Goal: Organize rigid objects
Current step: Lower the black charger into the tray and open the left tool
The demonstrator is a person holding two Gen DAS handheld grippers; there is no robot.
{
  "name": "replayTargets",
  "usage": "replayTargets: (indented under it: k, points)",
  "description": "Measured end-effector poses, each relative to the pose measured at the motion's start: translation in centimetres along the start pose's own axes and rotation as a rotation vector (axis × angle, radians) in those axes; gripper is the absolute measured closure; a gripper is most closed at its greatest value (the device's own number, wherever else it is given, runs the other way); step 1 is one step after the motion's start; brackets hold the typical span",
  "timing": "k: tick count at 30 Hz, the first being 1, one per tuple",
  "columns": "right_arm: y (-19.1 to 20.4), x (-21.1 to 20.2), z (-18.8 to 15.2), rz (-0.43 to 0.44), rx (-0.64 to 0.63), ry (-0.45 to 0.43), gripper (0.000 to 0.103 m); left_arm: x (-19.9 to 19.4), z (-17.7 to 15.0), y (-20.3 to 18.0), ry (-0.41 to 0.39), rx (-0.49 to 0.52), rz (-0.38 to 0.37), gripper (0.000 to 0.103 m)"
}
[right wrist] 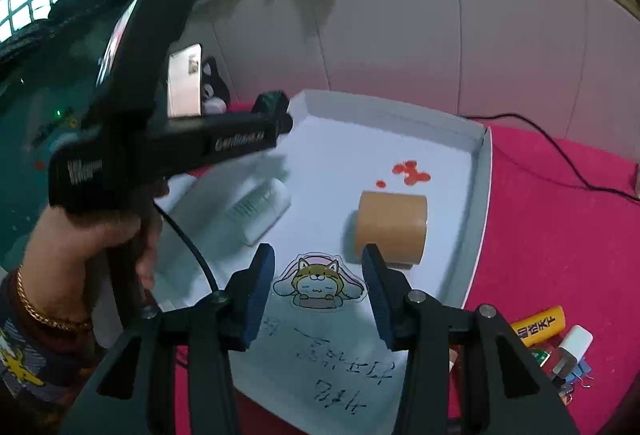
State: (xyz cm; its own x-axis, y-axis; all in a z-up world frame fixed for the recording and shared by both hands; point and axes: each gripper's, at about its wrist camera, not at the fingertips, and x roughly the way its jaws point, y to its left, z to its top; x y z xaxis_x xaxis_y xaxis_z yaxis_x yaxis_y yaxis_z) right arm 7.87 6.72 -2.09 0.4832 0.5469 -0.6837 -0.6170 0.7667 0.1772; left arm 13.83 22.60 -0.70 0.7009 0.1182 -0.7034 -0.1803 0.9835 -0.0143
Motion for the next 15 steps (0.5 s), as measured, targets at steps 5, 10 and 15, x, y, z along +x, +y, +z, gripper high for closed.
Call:
replayTargets:
  k: [5, 10, 15]
  points:
    - [-0.1, 1.1, -0.4, -0.025, -0.01, 0.035, 0.058, 1.9, -0.2, -0.5, 0.051, -0.014, -0.005, 0.069]
    - [-0.2, 1.7, -0.5, -0.051, -0.014, 0.063, 0.058, 2.9, -0.3, -0.5, 0.088, -0.026, -0.014, 0.069]
    - [-0.3, 2.2, -0.3, -0.074, -0.013, 0.073, 0.057, 3.0, 0.1, -0.4, 0.096, -0.039, -0.015, 0.068]
